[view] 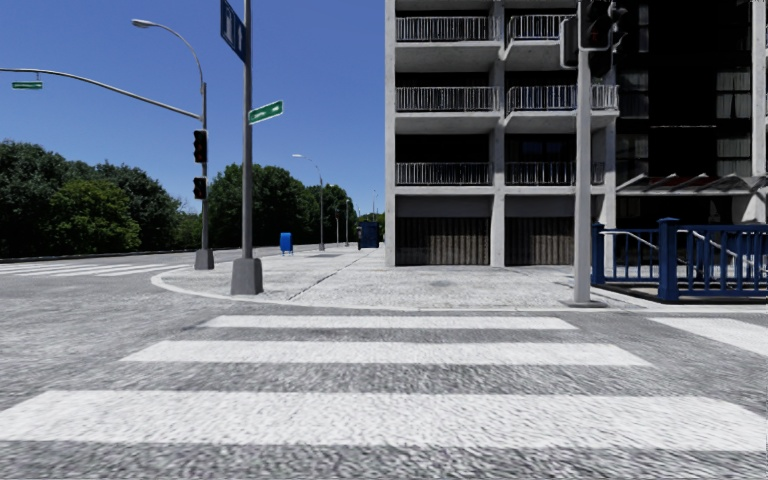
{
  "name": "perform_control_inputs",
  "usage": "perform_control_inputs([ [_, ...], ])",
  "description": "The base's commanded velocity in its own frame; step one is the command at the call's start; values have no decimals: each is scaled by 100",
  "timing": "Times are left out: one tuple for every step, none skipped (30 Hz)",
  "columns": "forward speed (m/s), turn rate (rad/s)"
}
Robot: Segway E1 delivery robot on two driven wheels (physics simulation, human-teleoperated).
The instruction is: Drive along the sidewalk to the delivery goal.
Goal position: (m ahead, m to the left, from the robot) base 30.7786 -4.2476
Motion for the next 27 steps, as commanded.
perform_control_inputs([
  [191,10],
  [190,10],
  [188,10],
  [185,10],
  [183,10],
  [183,10],
  [180,10],
  [177,10],
  [174,10],
  [174,10],
  [171,10],
  [171,10],
  [170,10],
  [170,10],
  [169,10],
  [166,10],
  [159,10],
  [159,10],
  [155,10],
  [155,10],
  [154,10],
  [154,10],
  [154,10],
  [154,10],
  [154,10],
  [154,10],
  [154,10],
])
